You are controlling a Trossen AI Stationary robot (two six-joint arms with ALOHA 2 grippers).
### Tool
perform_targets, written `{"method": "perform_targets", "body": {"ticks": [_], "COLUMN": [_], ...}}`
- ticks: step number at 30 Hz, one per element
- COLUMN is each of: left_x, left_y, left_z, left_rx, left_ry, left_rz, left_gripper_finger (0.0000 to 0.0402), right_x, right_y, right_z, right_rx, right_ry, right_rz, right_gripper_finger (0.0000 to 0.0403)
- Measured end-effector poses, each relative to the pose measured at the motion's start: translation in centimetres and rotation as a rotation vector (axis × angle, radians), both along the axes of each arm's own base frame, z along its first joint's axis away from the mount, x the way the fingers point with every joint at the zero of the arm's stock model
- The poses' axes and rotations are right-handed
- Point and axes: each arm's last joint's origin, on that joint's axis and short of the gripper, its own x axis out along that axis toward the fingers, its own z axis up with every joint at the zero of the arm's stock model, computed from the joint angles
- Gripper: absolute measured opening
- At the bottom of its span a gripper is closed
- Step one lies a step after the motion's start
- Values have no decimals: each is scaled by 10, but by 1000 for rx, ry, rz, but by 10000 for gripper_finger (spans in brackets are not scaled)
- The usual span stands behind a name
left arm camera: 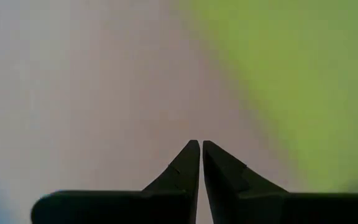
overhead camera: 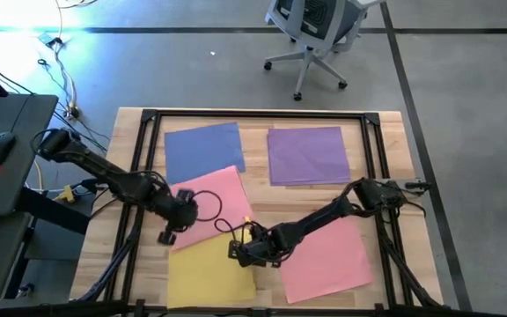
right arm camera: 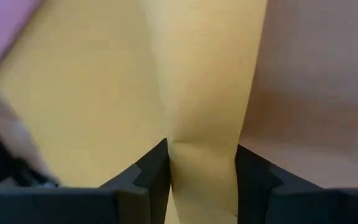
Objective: Organize paper
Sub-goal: Move the yellow paper from middle left to bottom left table
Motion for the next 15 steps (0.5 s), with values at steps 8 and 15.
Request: {"method": "perform_targets", "body": {"ticks": [8,15], "left_x": [-10,-21], "left_y": [-12,-24], "left_z": [-33,-51], "left_rx": [-175,-261], "left_ry": [6,13], "left_rz": [29,26], "left_gripper_finger": [0,0], "right_x": [12,14], "right_y": [-23,-21], "right_z": [-2,1], "right_rx": [-15,-75], "right_ry": [-26,-90], "right_rz": [-42,19], "right_gripper_finger": [116,117]}}
